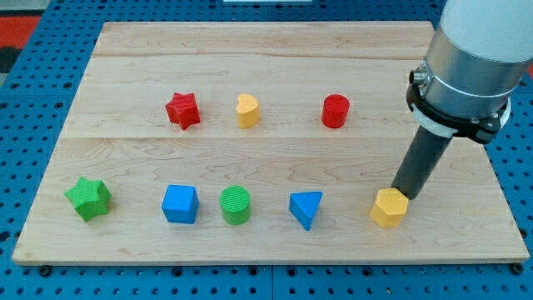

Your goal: Put the yellow hexagon to the right of the blue triangle

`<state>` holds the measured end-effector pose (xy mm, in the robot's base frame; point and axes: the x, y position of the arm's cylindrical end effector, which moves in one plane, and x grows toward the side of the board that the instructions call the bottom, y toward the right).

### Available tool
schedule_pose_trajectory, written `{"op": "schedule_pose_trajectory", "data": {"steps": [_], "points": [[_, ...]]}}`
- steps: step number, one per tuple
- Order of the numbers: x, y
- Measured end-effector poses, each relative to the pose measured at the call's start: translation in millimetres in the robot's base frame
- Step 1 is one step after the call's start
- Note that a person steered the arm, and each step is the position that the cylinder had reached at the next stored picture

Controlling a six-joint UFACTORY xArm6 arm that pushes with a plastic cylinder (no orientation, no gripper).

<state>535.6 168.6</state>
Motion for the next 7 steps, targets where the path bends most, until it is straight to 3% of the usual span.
{"op": "schedule_pose_trajectory", "data": {"steps": [1,2,4,7], "points": [[-30.9,19.2],[-43.7,2.2],[-16.4,-63.0],[3.1,-68.0]]}}
